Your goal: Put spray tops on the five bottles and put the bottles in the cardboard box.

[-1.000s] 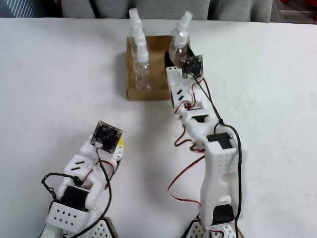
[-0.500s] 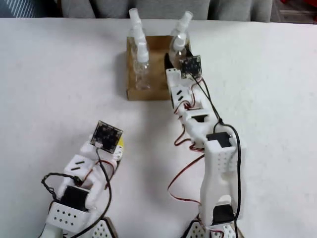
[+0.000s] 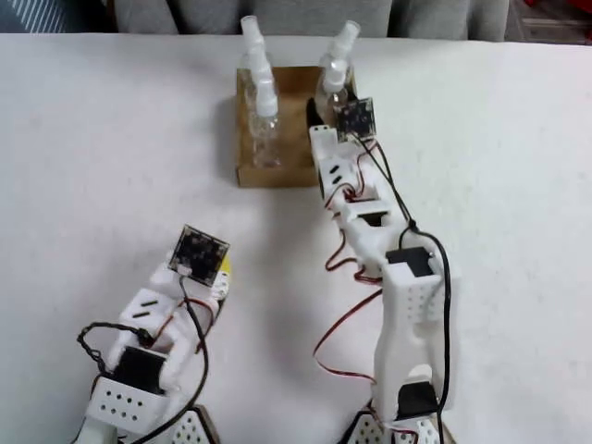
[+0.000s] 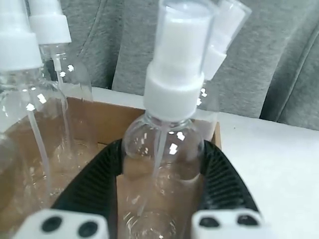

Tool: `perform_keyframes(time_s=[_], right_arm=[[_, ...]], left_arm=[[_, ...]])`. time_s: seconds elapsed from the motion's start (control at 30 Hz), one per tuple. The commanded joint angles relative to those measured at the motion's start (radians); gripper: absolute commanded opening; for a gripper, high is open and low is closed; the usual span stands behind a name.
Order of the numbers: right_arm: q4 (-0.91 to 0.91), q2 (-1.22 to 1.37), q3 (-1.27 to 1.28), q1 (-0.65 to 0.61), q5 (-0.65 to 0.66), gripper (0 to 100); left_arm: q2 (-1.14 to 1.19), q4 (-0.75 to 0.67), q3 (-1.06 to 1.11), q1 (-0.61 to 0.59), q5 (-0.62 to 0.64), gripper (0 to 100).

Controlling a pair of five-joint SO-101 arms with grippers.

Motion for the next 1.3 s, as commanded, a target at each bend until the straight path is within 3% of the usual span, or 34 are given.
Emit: perform_keyframes(time_s=[0.0, 0.23, 0.53, 0.97, 1.17, 1.27], right_arm=[[0.022, -0.012, -0.021, 0.002, 0.014, 2.2], [0.022, -0.013, -0.021, 0.002, 0.015, 2.9], [0.027, -0.010, -0.015, 0.002, 0.006, 27.9], [0.025, -0.021, -0.015, 0.002, 0.006, 28.7], [0.030, -0.035, -0.014, -0.012, 0.005, 40.3], [0.030, -0.038, -0.014, -0.018, 0.005, 40.7]], left_arm=[[-0.012, 0.003, -0.005, -0.010, -0.006, 2], [-0.012, 0.003, -0.005, -0.010, -0.006, 2], [-0.012, 0.003, -0.005, -0.010, -0.006, 2], [-0.012, 0.003, -0.005, -0.010, -0.006, 2], [-0.012, 0.003, -0.005, -0.010, -0.006, 2], [-0.012, 0.003, -0.005, -0.010, -0.006, 2]])
